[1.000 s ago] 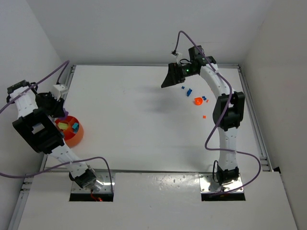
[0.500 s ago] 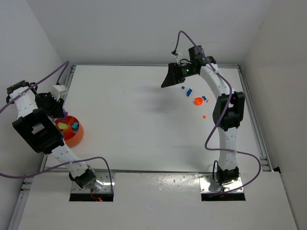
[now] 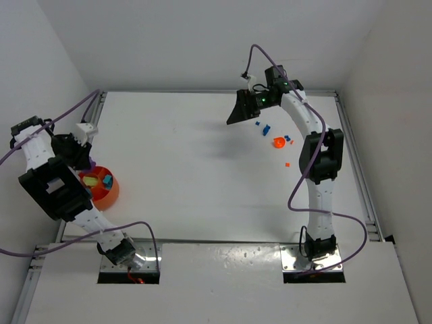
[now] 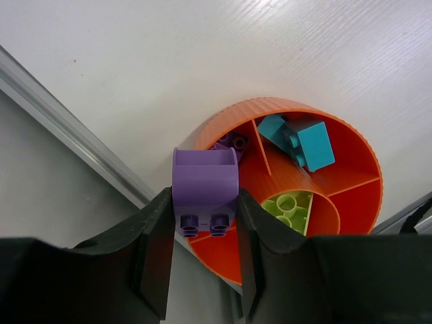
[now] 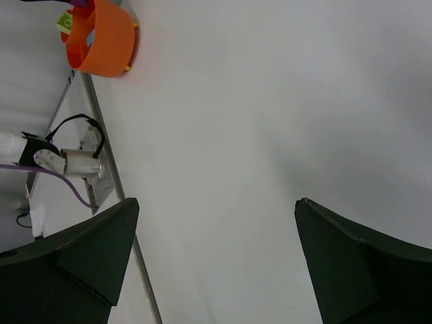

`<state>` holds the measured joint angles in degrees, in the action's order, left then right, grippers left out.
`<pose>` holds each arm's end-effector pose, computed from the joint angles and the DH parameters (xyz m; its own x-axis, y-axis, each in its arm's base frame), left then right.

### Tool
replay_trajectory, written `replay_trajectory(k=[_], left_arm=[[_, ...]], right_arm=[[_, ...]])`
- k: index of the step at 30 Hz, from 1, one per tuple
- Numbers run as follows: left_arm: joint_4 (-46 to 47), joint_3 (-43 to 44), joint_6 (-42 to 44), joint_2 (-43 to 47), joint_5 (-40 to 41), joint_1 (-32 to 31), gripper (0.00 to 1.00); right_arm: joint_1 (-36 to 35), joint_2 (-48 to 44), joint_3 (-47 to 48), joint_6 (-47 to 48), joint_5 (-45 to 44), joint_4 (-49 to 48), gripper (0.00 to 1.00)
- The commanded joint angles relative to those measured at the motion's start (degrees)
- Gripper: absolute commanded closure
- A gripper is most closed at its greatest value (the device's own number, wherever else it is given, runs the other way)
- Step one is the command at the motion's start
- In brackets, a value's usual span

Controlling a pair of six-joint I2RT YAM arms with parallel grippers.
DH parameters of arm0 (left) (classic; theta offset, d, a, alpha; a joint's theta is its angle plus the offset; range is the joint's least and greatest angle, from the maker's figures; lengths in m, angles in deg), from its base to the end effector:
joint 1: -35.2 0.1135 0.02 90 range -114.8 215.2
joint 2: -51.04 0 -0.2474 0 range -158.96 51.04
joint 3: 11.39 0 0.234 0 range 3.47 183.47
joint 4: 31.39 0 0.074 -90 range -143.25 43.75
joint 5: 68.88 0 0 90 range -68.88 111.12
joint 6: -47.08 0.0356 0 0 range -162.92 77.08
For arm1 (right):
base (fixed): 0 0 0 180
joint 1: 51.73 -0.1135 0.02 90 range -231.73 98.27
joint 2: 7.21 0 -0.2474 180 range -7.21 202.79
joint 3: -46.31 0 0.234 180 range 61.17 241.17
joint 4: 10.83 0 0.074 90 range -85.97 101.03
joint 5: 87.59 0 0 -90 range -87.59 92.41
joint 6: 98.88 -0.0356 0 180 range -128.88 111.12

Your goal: Sort the legos into containers by color

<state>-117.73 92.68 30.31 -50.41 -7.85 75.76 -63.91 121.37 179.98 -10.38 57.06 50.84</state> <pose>0.2500 0.1913 0.2622 -0.7240 0.4829 -0.4925 0.5705 0.8206 -0.0342 0.4430 0.1253 0.2487 -0.8303 -0.1637 -0.5328 -0.5396 0.4752 0.6950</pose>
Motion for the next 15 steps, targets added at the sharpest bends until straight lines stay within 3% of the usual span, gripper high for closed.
replay_trajectory(k=[1, 15], left_arm=[[-3.0, -1.5, 0.1, 3.1, -1.0, 0.7, 0.94], [-3.0, 1.3, -2.7, 4.2, -1.6, 0.7, 0.95]], right_arm=[[-0.4, 0.4, -0.1, 0.7, 1.9, -0.8, 0.01], [-0.4, 0.4, -1.1, 1.8, 2.9, -0.8, 0.01]])
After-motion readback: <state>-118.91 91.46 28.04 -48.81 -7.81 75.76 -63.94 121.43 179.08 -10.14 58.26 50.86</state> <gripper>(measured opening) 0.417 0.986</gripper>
